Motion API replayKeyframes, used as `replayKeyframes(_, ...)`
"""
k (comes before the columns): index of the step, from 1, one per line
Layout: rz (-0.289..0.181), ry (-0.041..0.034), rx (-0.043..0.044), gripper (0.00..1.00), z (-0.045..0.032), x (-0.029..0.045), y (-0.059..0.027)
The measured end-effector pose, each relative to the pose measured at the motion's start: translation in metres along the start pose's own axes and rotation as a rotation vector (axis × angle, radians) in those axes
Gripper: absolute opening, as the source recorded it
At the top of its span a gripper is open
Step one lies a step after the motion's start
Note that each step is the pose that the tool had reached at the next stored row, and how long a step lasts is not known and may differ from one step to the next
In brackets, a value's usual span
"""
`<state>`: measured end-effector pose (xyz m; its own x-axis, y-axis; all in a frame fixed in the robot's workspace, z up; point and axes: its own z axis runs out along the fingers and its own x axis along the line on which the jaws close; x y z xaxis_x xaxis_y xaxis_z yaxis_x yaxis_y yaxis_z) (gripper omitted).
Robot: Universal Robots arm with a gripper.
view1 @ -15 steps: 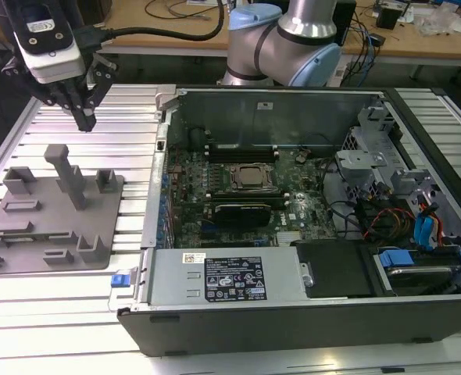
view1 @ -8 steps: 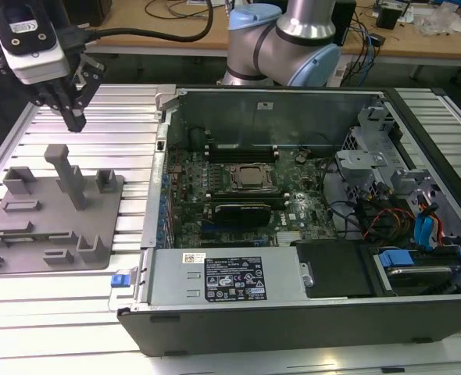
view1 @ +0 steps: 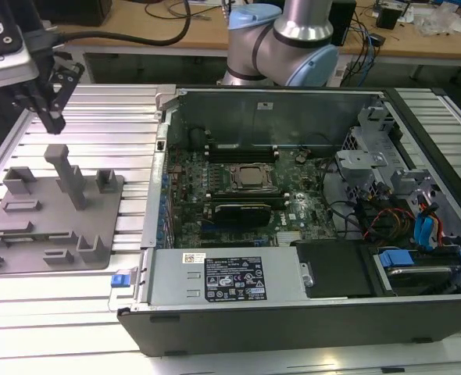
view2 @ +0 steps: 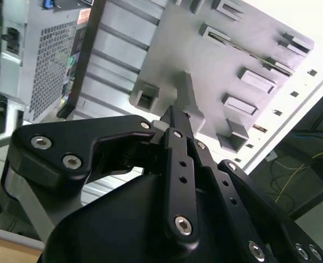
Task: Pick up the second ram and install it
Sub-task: 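Reach for the second ram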
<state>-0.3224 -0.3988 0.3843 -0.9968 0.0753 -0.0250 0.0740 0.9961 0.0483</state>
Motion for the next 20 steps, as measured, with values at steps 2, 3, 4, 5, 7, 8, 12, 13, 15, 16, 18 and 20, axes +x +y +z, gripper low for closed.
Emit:
replayKeyframes(2, 0.0, 0.0002, 0.0002, 0.08, 0.0012, 0.0065, -0.0005)
replayKeyframes(3, 0.0, 0.0001, 0.0001, 0.08, 0.002, 0.0094, -0.0008)
replayKeyframes(4, 0.0, 0.0001, 0.0001, 0.08, 0.0039, 0.015, -0.0013)
replayKeyframes(5, 0.0, 0.0001, 0.0001, 0.08, 0.0052, 0.0187, -0.0016)
replayKeyframes(7, 0.0, 0.0001, 0.0, 0.08, 0.0071, 0.0237, -0.0021)
replayKeyframes(8, 0.0, 0.0001, 0.0, 0.08, 0.0085, 0.0273, -0.0025)
replayKeyframes(12, 0.0, 0.0001, 0.0001, 0.08, 0.0156, 0.0404, -0.006)
replayKeyframes(13, 0.0, 0.0002, 0.0, 0.08, 0.0176, 0.0427, -0.0085)
replayKeyframes(15, 0.0, 0.0001, 0.0001, 0.08, 0.0221, 0.0463, -0.015)
replayKeyframes(16, 0.0, 0.0001, 0.0, 0.08, 0.0237, 0.0477, -0.0172)
replayKeyframes(18, 0.0, 0.0, 0.0, 0.08, 0.026, 0.0502, -0.0204)
replayKeyframes(20, 0.0, 0.0001, 0.0001, 0.08, 0.0298, 0.0563, -0.0245)
